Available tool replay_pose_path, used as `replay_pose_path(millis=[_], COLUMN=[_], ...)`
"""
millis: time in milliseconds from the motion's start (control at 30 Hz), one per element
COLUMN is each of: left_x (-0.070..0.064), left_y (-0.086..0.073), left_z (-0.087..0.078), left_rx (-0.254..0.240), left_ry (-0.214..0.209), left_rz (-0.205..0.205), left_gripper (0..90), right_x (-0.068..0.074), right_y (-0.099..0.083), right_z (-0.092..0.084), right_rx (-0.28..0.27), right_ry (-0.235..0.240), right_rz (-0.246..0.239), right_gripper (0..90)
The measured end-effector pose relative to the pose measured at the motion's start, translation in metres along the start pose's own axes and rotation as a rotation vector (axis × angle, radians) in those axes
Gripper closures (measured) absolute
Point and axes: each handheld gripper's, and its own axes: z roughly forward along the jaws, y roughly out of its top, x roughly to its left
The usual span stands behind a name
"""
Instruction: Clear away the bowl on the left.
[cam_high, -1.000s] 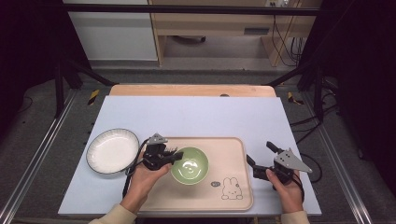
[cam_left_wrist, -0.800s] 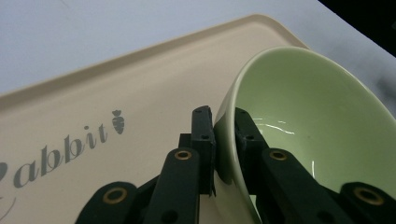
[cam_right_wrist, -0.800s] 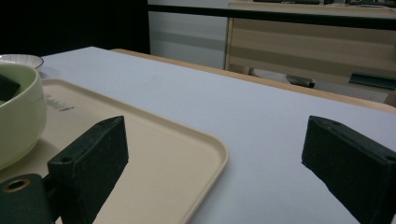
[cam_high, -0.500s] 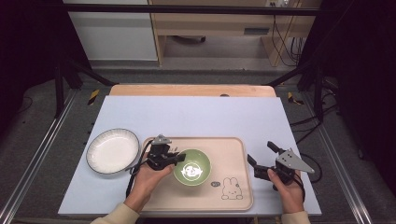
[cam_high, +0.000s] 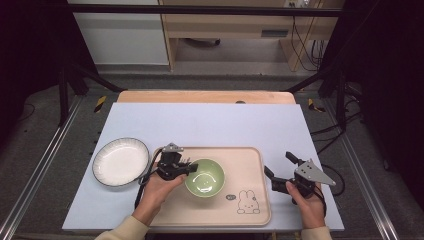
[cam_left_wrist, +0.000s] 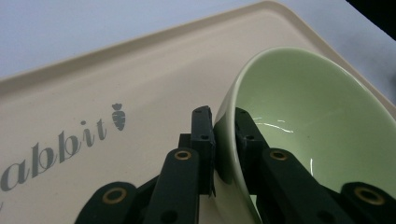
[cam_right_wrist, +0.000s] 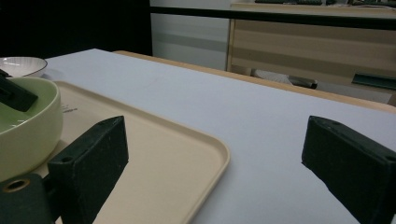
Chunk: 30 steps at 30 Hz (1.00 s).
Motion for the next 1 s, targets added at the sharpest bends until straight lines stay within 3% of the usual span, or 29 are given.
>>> replay_pose_path(millis=[233,367,1000], left_x=[0.0013,0.0002,-0.0009], left_y=[0.0,-0.0008,-0.0015], left_z=[0.0017,0.0014,0.0044], left_rx=[0.009,0.009,0.022], left_ry=[0.01,0.018,0.038], left_rz=[0.009,0.013,0.054], left_gripper=[82.1,82.4,83.2], right_x=[0.0001,0.0009,0.0027], right_y=[-0.0005,0.0017,0.0005], right_z=[0.0005,-0.0003,0.0026], right_rx=[0.005,-0.019,-0.009], right_ry=[-0.001,0.0,0.006], right_rz=[0.002,0.023,0.01], right_gripper=[7.2,7.5,7.0])
